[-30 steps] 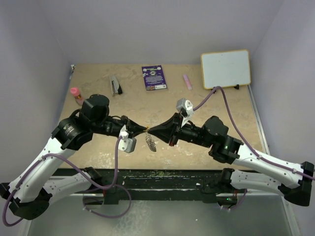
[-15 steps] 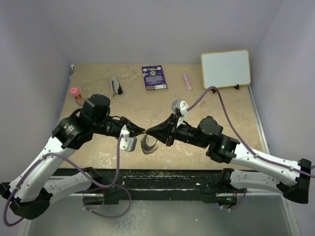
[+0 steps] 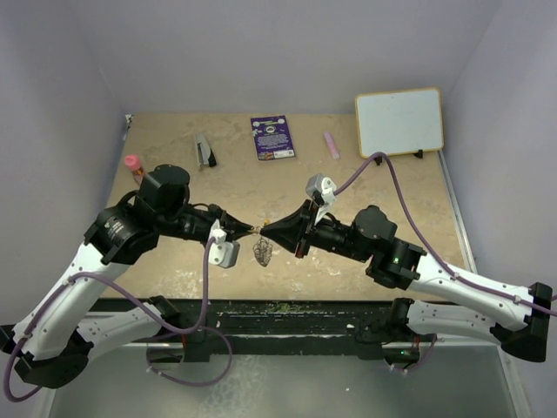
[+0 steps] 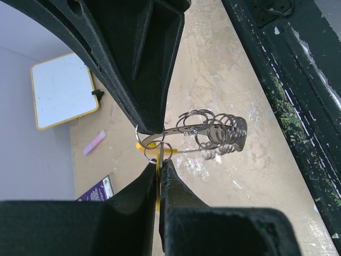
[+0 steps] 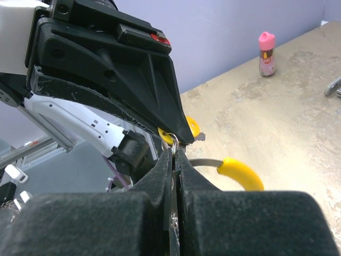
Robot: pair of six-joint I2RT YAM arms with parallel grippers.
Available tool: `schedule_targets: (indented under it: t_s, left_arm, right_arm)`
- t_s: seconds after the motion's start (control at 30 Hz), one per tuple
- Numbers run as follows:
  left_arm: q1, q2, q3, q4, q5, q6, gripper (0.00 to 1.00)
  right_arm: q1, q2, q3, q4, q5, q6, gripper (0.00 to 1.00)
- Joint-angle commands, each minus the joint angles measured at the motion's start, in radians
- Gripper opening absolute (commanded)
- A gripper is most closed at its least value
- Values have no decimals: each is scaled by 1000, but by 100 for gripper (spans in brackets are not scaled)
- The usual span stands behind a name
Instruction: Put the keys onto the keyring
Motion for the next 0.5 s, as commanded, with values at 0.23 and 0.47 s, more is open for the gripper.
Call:
schedule_targets:
  t_s: [0.23, 0.47]
  left_arm:
    - [1, 67, 68, 96, 1, -74, 3]
    - [1, 93, 123, 87, -41, -33, 3]
  right_arm:
    - [12, 45, 65, -7, 1, 0, 0]
    - [14, -8, -7, -14, 49, 10, 0]
